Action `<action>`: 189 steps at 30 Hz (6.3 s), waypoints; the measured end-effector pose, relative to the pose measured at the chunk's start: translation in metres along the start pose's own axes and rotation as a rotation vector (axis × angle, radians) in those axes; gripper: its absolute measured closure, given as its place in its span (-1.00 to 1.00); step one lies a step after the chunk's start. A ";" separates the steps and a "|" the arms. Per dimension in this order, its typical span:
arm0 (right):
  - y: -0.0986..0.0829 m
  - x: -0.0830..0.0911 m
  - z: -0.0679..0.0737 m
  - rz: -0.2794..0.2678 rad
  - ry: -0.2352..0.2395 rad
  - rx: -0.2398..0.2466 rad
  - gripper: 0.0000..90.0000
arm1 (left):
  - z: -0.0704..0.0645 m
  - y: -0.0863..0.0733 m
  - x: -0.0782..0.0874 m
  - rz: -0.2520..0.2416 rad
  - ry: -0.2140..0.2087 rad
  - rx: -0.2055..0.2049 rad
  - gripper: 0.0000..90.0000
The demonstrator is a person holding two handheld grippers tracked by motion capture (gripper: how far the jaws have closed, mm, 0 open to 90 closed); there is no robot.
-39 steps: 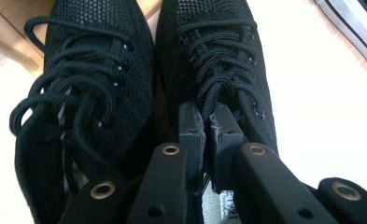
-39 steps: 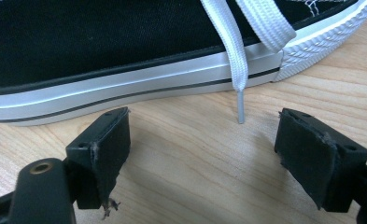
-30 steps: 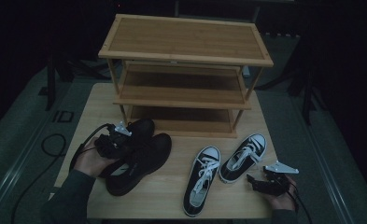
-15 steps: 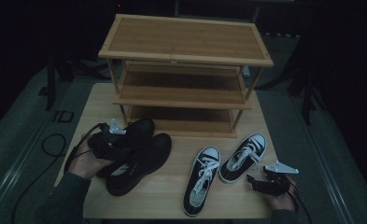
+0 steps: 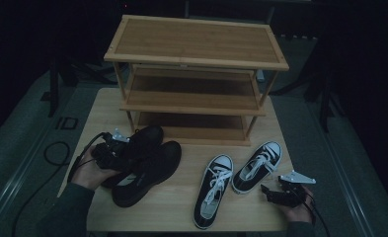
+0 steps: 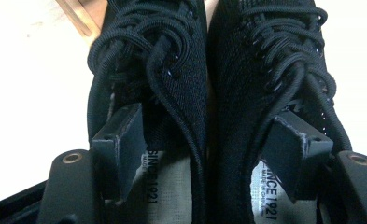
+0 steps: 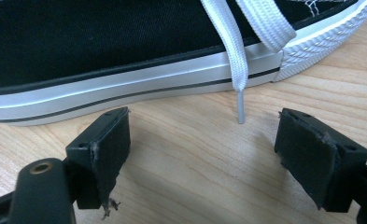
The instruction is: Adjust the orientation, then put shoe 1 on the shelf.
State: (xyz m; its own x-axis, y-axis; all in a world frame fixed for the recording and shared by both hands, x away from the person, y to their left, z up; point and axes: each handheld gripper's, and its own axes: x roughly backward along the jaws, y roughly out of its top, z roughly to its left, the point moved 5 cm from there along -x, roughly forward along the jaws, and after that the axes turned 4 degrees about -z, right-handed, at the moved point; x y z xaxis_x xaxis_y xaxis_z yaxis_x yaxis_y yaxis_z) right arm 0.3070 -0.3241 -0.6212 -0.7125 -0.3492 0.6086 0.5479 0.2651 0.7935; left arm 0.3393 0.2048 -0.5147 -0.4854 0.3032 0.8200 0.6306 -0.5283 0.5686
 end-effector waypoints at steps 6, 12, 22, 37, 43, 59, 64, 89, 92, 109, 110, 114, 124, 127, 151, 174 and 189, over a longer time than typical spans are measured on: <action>0.000 0.000 0.000 0.000 0.000 0.000 -0.60 | 0.001 -0.001 -0.009 0.027 -0.035 0.013 -0.09; 0.000 0.000 0.000 0.000 0.000 0.000 -0.60 | -0.001 -0.001 -0.019 0.070 -0.042 0.002 0.04; 0.000 0.000 0.000 0.000 0.000 0.000 -0.60 | -0.004 -0.002 -0.025 0.083 -0.064 -0.024 0.57; 0.000 0.000 0.000 0.001 0.002 0.000 -0.61 | -0.005 -0.001 -0.020 0.036 -0.027 -0.038 0.86; 0.000 0.000 0.000 0.001 0.002 0.000 -0.61 | -0.008 0.005 -0.014 0.009 -0.025 -0.050 0.87; 0.000 0.000 0.000 0.001 0.002 0.000 -0.61 | -0.013 0.023 -0.013 0.012 -0.020 -0.076 0.87; 0.000 0.000 0.000 0.001 0.002 0.000 -0.61 | -0.013 0.029 -0.015 0.028 -0.024 -0.084 0.87; 0.000 0.000 0.000 0.002 0.004 0.003 -0.61 | -0.019 0.061 -0.029 0.045 -0.016 -0.124 0.87; 0.000 0.000 0.000 0.002 0.004 0.002 -0.61 | -0.019 0.063 -0.031 0.041 -0.012 -0.126 0.87; 0.000 0.000 0.000 0.002 0.004 0.002 -0.61 | -0.025 0.082 -0.045 0.043 -0.004 -0.135 0.87; 0.000 0.000 0.000 0.002 0.004 0.002 -0.61 | -0.026 0.083 -0.047 0.044 -0.003 -0.135 0.87; 0.000 0.000 0.000 0.002 0.004 0.002 -0.61 | -0.027 0.089 -0.053 0.046 0.007 -0.133 0.87; 0.000 0.000 0.000 0.002 0.004 0.002 -0.61 | -0.029 0.101 -0.063 0.047 0.022 -0.123 0.87; 0.000 0.000 0.000 0.002 0.004 0.002 -0.61 | -0.031 0.104 -0.067 0.040 0.020 -0.115 0.87; 0.000 0.000 0.000 0.002 0.004 0.002 -0.61 | -0.028 0.124 -0.091 0.000 0.140 -0.034 0.86; 0.000 0.000 0.000 0.002 0.004 0.002 -0.61 | -0.037 0.138 -0.103 -0.047 0.212 0.093 0.85; 0.000 0.000 0.000 0.001 0.004 0.002 -0.61 | -0.034 0.130 -0.086 -0.022 0.100 0.019 0.29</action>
State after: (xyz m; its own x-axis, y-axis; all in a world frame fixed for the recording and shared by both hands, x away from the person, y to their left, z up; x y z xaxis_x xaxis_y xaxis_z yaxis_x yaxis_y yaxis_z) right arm 0.3075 -0.3242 -0.6212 -0.7101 -0.3523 0.6096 0.5477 0.2676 0.7927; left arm 0.4425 0.0828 -0.5131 -0.5568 0.2331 0.7972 0.6301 -0.5069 0.5883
